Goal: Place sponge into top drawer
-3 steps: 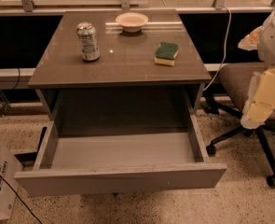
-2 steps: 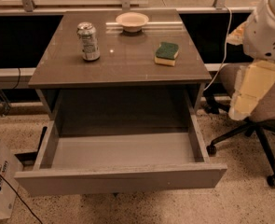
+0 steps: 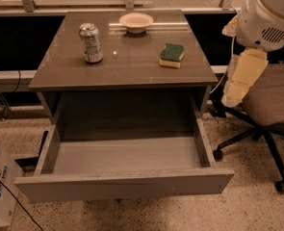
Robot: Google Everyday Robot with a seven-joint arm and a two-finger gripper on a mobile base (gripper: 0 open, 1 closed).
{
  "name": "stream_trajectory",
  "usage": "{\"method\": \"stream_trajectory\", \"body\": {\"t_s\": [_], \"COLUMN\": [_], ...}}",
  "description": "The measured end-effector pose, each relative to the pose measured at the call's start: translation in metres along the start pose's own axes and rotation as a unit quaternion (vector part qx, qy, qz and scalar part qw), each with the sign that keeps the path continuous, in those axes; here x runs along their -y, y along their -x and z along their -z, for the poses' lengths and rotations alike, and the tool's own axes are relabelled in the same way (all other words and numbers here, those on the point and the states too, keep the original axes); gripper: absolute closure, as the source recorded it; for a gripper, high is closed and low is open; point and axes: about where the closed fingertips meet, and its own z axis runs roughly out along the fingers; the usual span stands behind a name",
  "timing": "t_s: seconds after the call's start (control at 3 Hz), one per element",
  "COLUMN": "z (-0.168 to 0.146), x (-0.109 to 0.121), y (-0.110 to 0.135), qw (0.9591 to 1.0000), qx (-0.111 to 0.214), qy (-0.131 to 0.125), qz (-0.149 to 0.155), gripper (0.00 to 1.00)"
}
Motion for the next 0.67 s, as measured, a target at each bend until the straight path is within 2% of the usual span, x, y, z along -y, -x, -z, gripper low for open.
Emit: {"method": "stream_trajectory", "body": {"t_s": [0.33, 0.67], "z": [-0.033, -0.067], "x": [0.010, 0.031], "y": [0.025, 0.048], "qw": [0.9988, 0.9971], "qx": [0.036, 0.056], "qy": [-0.003, -0.008], "qz": [-0.032, -0.050], "gripper": [0.00, 0.00]}}
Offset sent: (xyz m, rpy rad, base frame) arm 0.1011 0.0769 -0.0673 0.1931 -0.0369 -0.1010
